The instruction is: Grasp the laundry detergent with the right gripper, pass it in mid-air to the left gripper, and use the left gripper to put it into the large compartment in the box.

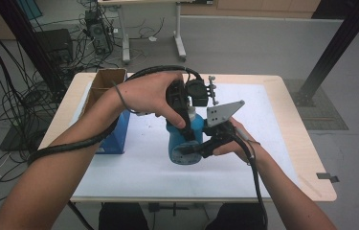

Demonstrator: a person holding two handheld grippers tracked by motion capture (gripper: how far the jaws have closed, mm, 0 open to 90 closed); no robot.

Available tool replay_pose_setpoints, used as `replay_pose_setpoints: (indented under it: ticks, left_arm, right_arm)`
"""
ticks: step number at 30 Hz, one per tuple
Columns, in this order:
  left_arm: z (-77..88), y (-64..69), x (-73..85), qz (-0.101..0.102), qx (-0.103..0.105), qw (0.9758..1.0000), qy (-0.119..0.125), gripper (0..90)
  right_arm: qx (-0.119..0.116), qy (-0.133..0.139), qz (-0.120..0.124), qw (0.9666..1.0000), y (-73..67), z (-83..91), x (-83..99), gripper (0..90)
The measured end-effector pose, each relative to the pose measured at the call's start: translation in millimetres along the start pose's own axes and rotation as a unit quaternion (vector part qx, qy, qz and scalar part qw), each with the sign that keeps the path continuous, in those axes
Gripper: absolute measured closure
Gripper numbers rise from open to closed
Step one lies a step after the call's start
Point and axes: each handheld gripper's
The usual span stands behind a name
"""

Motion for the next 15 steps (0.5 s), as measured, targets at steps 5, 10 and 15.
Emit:
replay_pose_setpoints:
  ticks: [5,10,15]
  left_arm:
    - [-0.2,0.4,0.2,0.0,0.0,1.0,0.003,37.4]
    - [0.0,0.1,0.2,0.001,0.0,1.0,0.004,37.4]
    - [-0.1,-0.4,0.4,0.001,0.002,1.0,0.005,37.4]
  right_arm:
    - [-0.001,-0.002,0.001,1.0,-0.1,0.8,-0.3,44.3]
    - [0.0,-0.002,-0.001,1.0,-0.1,1.3,-0.5,44.3]
    - [-0.001,-0.001,0.0,1.0,0.2,1.2,-0.6,44.3]
Point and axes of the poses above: each handheld gripper's, and its own axes: z roughly backward along the jaws, x roughly out of its underside, y roughly to its right, and after that the axes turned 15 degrees about z, right-handed
